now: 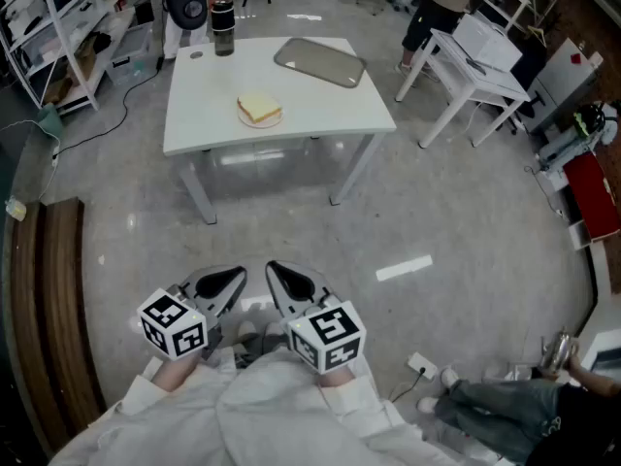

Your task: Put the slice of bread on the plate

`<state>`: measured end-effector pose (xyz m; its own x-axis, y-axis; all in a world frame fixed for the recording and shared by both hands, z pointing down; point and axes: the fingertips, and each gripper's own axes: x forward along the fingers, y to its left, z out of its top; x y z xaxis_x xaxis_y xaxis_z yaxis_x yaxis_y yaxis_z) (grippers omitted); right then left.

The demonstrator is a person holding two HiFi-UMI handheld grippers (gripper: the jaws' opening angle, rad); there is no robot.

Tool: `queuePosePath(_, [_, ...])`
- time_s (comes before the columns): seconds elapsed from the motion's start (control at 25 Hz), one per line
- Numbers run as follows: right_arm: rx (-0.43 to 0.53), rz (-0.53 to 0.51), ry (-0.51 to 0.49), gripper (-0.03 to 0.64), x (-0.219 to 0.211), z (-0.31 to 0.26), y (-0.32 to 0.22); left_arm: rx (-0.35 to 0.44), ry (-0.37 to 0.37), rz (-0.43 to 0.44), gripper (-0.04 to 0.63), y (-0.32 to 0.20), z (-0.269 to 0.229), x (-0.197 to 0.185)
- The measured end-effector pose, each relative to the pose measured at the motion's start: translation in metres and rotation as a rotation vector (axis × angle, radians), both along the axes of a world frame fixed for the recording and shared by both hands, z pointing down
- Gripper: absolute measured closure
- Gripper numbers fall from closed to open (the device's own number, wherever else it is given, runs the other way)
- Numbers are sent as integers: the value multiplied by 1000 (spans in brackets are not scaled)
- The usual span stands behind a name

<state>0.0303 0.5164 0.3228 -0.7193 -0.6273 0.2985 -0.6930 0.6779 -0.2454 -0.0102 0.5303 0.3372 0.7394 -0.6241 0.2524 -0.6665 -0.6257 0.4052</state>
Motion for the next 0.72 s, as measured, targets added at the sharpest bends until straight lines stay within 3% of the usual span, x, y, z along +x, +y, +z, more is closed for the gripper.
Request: queuePosePath(0.72, [31,-10,3,603,4,-9,1,12,12,25,584,-1,-7,11])
